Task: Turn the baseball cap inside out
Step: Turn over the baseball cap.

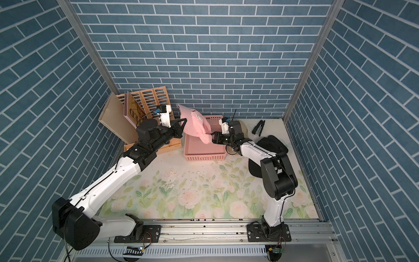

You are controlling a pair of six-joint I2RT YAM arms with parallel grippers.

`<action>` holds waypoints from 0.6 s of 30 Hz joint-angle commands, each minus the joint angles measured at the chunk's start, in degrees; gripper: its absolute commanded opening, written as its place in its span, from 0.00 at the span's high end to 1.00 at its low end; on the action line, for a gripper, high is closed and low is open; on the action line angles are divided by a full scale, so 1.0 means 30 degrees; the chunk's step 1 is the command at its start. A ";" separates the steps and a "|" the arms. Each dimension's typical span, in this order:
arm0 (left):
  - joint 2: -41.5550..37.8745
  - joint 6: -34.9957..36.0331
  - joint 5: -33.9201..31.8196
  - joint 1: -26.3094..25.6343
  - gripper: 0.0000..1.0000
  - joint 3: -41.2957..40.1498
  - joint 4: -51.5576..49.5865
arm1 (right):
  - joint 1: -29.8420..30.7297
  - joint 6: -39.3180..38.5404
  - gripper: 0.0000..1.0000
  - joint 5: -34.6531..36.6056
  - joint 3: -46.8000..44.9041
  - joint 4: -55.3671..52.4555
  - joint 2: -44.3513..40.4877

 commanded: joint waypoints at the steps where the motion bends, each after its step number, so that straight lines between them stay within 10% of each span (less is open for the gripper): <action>1: 0.0171 -0.1852 -0.1695 0.0258 1.00 0.0652 0.0979 | 0.0103 -0.1868 0.39 0.1831 -0.0116 -0.1605 -0.2499; 18: 0.2263 -0.6511 -0.4761 -0.0185 1.00 0.3261 -0.2680 | 0.8037 -1.1714 0.25 1.2234 -0.3842 0.2866 -0.8130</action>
